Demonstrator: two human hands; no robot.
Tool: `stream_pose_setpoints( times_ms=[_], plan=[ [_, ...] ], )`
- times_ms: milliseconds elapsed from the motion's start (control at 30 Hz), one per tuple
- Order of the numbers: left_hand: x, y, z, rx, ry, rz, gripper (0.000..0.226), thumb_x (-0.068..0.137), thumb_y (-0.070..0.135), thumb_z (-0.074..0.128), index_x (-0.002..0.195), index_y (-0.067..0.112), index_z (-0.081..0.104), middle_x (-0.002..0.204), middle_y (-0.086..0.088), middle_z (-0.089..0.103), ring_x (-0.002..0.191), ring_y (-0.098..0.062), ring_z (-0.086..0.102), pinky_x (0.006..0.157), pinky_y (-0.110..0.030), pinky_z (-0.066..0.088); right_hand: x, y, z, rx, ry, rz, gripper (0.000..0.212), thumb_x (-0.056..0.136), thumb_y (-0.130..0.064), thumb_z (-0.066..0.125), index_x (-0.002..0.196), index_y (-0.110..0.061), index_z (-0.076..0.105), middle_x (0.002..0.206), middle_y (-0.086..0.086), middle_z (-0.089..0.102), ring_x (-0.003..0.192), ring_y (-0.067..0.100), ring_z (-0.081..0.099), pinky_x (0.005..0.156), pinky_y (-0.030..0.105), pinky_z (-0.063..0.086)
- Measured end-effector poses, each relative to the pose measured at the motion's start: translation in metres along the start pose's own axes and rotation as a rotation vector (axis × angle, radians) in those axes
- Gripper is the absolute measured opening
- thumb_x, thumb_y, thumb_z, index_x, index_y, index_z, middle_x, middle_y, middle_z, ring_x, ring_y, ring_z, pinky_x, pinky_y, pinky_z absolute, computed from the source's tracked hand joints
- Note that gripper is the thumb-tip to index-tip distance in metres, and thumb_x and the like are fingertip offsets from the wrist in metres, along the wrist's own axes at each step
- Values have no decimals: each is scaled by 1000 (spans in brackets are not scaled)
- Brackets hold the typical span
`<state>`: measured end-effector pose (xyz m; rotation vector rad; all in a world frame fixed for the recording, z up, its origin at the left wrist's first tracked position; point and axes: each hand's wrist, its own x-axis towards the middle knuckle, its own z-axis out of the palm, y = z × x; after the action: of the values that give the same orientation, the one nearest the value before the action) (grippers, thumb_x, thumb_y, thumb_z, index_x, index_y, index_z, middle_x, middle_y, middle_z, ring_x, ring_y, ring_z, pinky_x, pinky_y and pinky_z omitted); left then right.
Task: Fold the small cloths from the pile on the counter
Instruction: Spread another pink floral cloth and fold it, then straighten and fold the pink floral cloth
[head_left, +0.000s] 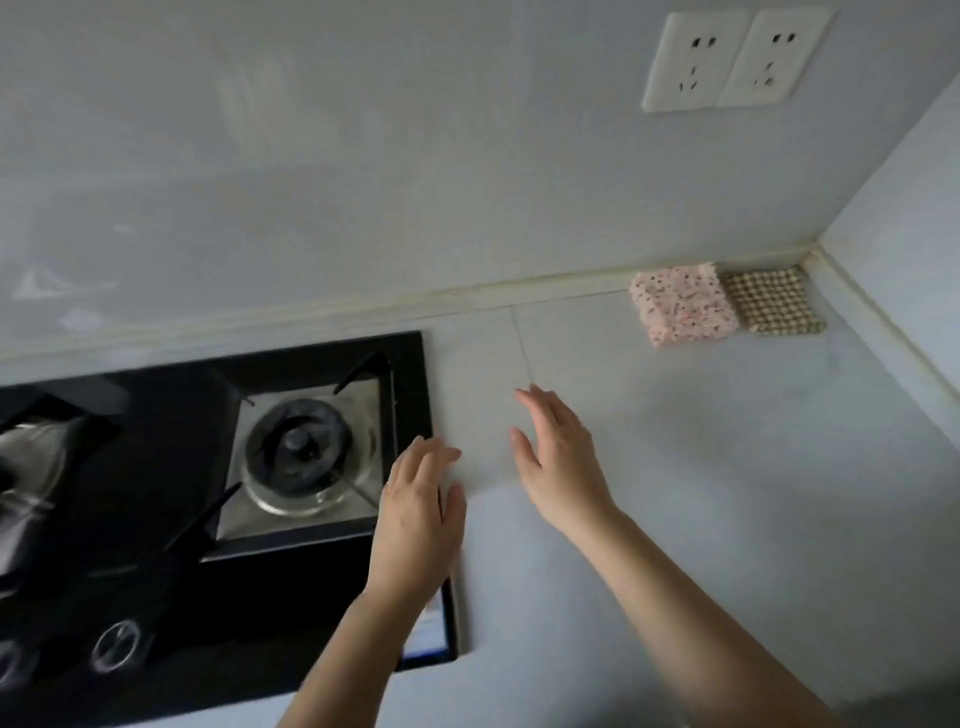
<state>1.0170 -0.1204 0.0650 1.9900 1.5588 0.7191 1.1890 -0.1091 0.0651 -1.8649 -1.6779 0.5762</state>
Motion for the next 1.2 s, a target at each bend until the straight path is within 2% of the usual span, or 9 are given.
stream_pose_setpoints(
  times_ms=[67, 133, 333, 467, 567, 800, 900, 1033, 1200],
  plan=[
    [-54, -34, -54, -12, 57, -10, 29, 91, 8, 57, 119, 17, 59, 131, 8, 51, 129, -10, 41, 106, -33, 39, -48, -60, 37, 77, -12, -58, 45, 96, -29, 44, 134, -8, 53, 137, 9, 55, 129, 25, 49, 110, 29, 36],
    [-102, -70, -103, -25, 111, -40, 27, 92, 10, 56, 117, 18, 60, 128, 11, 52, 125, -8, 43, 104, -31, 40, -90, -117, 72, 143, -40, -97, 39, 97, -22, 51, 135, -14, 51, 138, 0, 52, 129, 11, 45, 105, 7, 25],
    [-210, -176, -242, -4, 321, -194, 25, 91, 9, 55, 114, 16, 61, 124, 10, 54, 118, -13, 48, 90, -28, 46, -161, -280, 176, 219, -208, -226, 39, 99, -22, 50, 138, -18, 48, 140, -8, 47, 131, 2, 40, 100, -1, 23],
    [-232, -233, -304, -15, 442, -266, 24, 91, 9, 54, 112, 19, 61, 117, 14, 54, 110, -13, 53, 90, -27, 46, -163, -354, 232, 202, -306, -325, 40, 100, -24, 48, 140, -21, 46, 143, -10, 44, 132, 0, 37, 108, 12, 29],
    [-235, -280, -336, -41, 492, -342, 23, 92, 9, 54, 110, 21, 61, 115, 16, 52, 108, -14, 54, 88, -28, 46, -150, -392, 275, 195, -373, -363, 40, 100, -24, 48, 139, -21, 46, 141, -11, 45, 128, -2, 39, 100, 4, 26],
    [-207, -393, -424, 6, 512, -511, 21, 94, 11, 51, 109, 21, 62, 119, 11, 53, 115, -13, 50, 92, -25, 40, -97, -485, 383, 173, -538, -407, 37, 99, -21, 49, 136, -19, 48, 137, -8, 48, 129, 5, 41, 104, 13, 29],
    [-191, -438, -471, 51, 524, -526, 20, 93, 10, 53, 107, 20, 64, 120, 7, 55, 116, -14, 50, 93, -24, 35, -64, -536, 424, 127, -558, -458, 35, 99, -21, 49, 134, -18, 50, 135, -4, 49, 123, 10, 47, 105, 24, 38],
    [-163, -506, -528, 135, 525, -492, 19, 87, 5, 60, 103, 14, 67, 115, -1, 61, 110, -23, 54, 90, -31, 41, -21, -601, 484, 25, -615, -464, 36, 99, -21, 44, 135, -17, 48, 140, -2, 46, 130, 15, 43, 105, 28, 35],
    [-100, -620, -588, 267, 388, -429, 16, 80, 2, 65, 94, 10, 69, 102, -7, 65, 97, -31, 60, 79, -40, 48, 37, -660, 572, -128, -629, -419, 36, 99, -20, 42, 134, -16, 49, 140, 0, 47, 126, 20, 47, 99, 38, 43]
  ],
)
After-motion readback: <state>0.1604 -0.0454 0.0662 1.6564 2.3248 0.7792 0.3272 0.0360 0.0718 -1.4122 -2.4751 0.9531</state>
